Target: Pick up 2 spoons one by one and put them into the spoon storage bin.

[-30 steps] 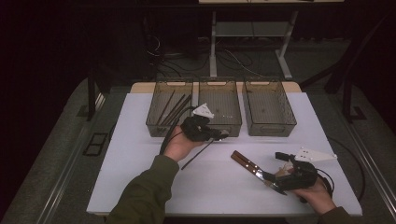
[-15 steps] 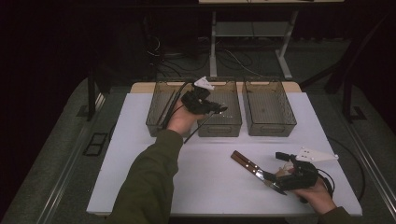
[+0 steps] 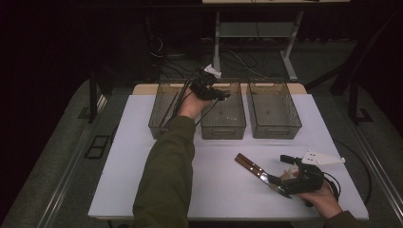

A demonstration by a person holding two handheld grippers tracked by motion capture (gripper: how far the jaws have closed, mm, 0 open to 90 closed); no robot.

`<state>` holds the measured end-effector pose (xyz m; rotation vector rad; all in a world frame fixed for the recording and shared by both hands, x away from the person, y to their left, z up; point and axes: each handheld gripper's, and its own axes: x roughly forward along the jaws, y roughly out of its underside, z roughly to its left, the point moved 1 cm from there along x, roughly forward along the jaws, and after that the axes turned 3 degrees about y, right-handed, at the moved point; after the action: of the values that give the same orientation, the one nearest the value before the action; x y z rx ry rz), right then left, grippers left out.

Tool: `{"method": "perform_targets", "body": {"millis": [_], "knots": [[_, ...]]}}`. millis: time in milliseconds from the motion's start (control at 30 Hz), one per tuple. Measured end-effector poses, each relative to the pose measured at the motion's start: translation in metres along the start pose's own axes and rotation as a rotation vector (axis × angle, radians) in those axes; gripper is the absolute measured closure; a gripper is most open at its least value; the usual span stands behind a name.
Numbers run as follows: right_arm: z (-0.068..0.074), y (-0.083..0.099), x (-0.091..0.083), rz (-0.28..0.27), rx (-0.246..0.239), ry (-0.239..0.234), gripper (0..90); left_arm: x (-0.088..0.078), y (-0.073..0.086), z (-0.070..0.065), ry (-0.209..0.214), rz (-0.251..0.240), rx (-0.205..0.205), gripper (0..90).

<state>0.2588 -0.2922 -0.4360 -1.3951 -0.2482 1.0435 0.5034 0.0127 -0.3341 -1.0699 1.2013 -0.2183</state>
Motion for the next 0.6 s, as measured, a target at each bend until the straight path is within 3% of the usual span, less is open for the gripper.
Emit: {"method": "perform_targets", "body": {"millis": [167, 400, 600], "knots": [[-0.001, 0.000, 0.000, -0.002, 0.002, -0.001, 1.8, 0.012, -0.001, 0.009, -0.002, 0.018, -0.015, 88.5], [-0.001, 0.000, 0.000, -0.006, 0.002, -0.001, 1.8, 0.027, -0.008, 0.012, -0.016, 0.048, -0.025, 88.5], [0.000, 0.000, 0.000, -0.008, 0.005, -0.005, 1.8, 0.037, -0.015, 0.011, -0.008, 0.039, -0.030, 88.5]]}}
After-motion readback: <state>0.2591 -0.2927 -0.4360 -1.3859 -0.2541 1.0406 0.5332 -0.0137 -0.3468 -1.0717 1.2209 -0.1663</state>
